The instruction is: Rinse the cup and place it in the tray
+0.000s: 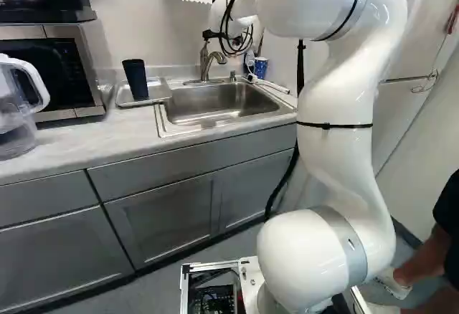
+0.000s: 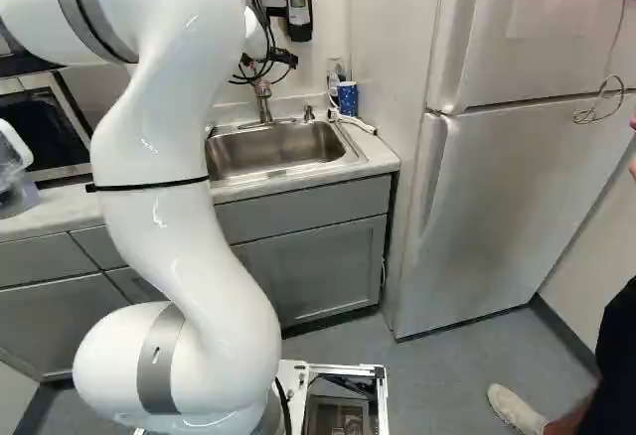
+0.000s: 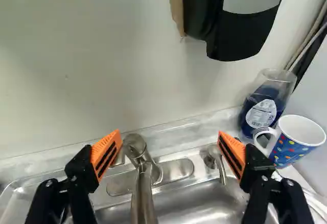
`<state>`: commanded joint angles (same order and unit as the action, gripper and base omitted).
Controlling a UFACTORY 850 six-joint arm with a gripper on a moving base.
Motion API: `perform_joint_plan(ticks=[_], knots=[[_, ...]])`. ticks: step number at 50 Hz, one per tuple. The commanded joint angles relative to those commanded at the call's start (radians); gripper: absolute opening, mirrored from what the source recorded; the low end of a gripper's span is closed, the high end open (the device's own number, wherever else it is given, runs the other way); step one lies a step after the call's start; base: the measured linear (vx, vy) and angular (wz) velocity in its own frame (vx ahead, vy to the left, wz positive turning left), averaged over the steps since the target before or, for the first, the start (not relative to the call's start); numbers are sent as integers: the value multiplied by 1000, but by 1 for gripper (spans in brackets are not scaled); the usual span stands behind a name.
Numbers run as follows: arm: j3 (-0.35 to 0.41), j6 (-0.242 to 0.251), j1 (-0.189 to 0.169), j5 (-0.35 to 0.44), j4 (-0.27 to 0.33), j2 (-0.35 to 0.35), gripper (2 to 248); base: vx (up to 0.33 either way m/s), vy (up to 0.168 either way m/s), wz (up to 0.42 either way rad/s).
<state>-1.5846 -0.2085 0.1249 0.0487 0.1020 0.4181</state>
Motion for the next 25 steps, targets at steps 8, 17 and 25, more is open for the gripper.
perform_joint_plan(ticks=[8,17,25], knots=[[9,0,0,7,0,-7,247,0,0,0],[28,0,1,40,0,-23,247,0,0,0],[58,0,3,64,0,-49,247,0,0,0]])
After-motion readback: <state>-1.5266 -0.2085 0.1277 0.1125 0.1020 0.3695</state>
